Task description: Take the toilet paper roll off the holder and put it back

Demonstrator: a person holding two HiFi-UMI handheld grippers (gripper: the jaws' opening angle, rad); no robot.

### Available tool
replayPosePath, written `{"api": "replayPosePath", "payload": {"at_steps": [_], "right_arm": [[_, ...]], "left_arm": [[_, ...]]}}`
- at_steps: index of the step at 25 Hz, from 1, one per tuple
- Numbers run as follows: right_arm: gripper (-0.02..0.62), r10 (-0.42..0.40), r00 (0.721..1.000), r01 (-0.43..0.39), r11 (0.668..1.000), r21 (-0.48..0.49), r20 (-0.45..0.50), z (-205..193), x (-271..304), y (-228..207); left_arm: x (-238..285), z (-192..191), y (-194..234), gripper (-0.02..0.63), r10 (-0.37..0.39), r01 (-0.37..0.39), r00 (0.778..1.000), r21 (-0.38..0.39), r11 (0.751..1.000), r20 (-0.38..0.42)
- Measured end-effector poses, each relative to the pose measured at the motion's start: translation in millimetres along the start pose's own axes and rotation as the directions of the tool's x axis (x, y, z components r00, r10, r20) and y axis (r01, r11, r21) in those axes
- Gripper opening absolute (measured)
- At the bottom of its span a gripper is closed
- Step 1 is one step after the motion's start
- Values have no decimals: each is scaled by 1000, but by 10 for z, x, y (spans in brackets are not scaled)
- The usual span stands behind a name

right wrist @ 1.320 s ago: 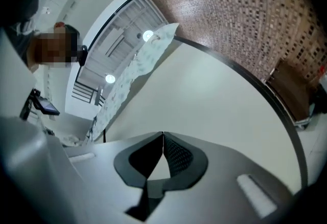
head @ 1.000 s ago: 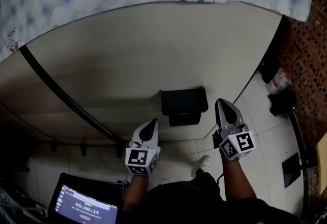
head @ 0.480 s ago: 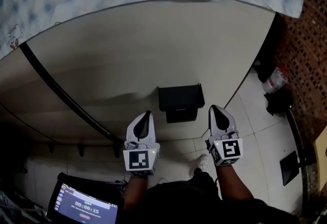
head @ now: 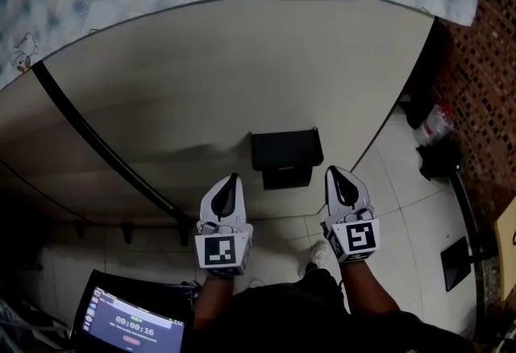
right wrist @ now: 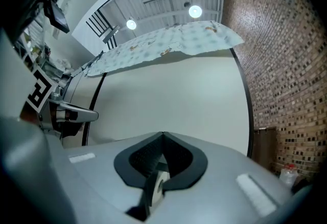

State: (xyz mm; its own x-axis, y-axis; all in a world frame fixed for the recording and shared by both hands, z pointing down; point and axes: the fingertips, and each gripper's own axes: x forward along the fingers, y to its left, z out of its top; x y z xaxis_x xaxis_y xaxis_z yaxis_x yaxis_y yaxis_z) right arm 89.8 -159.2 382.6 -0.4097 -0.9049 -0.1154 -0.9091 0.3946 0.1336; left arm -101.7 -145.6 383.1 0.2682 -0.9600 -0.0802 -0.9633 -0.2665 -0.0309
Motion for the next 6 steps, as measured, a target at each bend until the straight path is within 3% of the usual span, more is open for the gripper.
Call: {"api": "replayPosePath", "payload": {"at_steps": [6], "right_arm": [[0,10,1000,-10,1000,-19,8,50,23,63]], "left_arm": [[-9,8,5,17,-3,3,1000,7,1000,6]]}}
